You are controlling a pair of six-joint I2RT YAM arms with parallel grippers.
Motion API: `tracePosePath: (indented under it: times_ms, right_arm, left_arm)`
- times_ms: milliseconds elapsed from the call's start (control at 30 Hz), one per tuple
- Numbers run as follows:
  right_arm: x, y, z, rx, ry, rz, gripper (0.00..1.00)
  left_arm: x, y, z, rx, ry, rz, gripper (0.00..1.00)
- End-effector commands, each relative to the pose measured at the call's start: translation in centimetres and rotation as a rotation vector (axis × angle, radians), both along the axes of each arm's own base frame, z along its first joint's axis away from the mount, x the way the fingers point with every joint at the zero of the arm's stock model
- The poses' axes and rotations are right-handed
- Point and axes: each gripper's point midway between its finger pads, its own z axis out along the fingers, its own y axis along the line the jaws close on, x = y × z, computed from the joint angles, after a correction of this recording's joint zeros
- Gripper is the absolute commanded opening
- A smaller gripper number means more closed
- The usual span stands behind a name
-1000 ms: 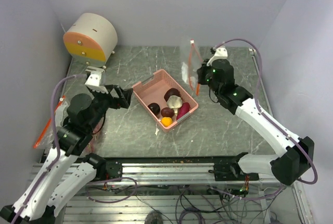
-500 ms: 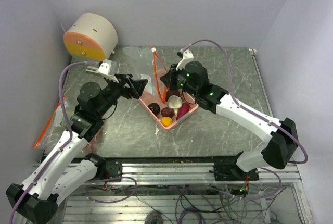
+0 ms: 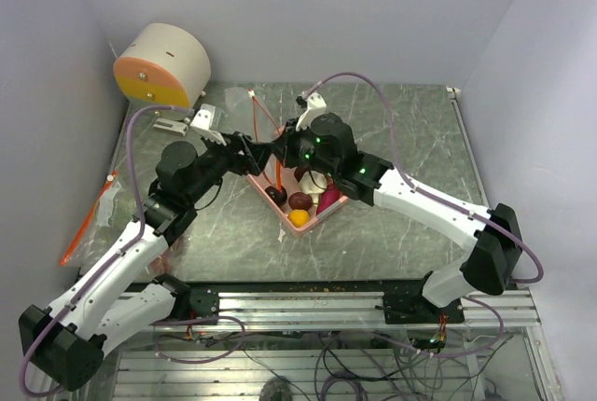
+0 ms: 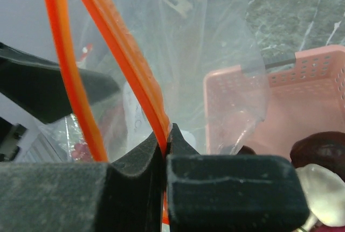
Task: Place the food in the zip-top bag and seal the zipper
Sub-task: Open the zipper of the food storage bag.
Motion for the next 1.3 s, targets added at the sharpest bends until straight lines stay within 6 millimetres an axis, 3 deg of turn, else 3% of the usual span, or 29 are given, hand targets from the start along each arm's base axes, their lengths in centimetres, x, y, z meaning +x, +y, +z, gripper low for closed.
tracePosePath:
  times_ms: [0, 133, 333, 633, 667, 767, 800, 900, 933, 1067, 1167, 1267]
  right_arm:
    - [-0.4, 1.0, 2.3, 0.03, -0.049, 0.006, 0.0]
    - [-0.7, 0.6, 2.5, 0.029, -0.055, -0.008, 0.0]
    - [-1.0, -0.1, 2.9, 0.026, -0.062, -0.016, 0.0]
    - [-2.1, -0.4, 3.6, 0.018, -0.071, 0.008, 0.0]
    - [-2.2, -0.4, 3.5, 0.014, -0.069, 0.012, 0.0]
    - [-2.3, -0.7, 3.1, -0.001, -0.063, -0.003, 0.0]
    - [-2.1, -1.1, 2.8, -0.014, -0.061, -0.025, 0.0]
    - [-0.9, -3.1, 1.4, -0.079, -0.048, -0.146, 0.0]
    - [-0.4, -3.9, 0.9, -0.1, -0.046, -0.195, 0.0]
    - [1.0, -7.0, 0.3, -0.166, -0.056, -0.362, 0.0]
    - [1.6, -7.8, -0.2, -0.196, -0.053, -0.417, 0.0]
    - [1.8, -6.5, -1.3, -0.206, -0.026, -0.388, 0.0]
  left_arm:
    - [0.4, -0.3, -1.1, 0.038, 0.011, 0.031, 0.85]
    - [0.9, 0.5, -2.5, 0.102, 0.066, 0.11, 0.79]
    - [0.9, 3.0, -3.0, 0.136, 0.073, 0.244, 0.69]
    - [1.5, 4.8, -4.1, 0.188, 0.101, 0.342, 0.53]
    - [1.5, 4.8, -3.9, 0.188, 0.093, 0.345, 0.46]
    - [1.4, 5.1, -3.3, 0.199, 0.073, 0.35, 0.1]
    - [1.2, 5.5, -2.7, 0.207, 0.064, 0.359, 0.07]
    - [0.0, 7.3, -0.7, 0.268, 0.061, 0.39, 0.07]
    - [-0.8, 8.3, 0.9, 0.288, 0.05, 0.405, 0.07]
    - [-3.8, 12.3, 3.3, 0.392, 0.078, 0.477, 0.07]
    - [-5.6, 14.2, 4.3, 0.426, 0.086, 0.505, 0.07]
    - [-6.9, 14.8, 3.8, 0.458, 0.125, 0.483, 0.07]
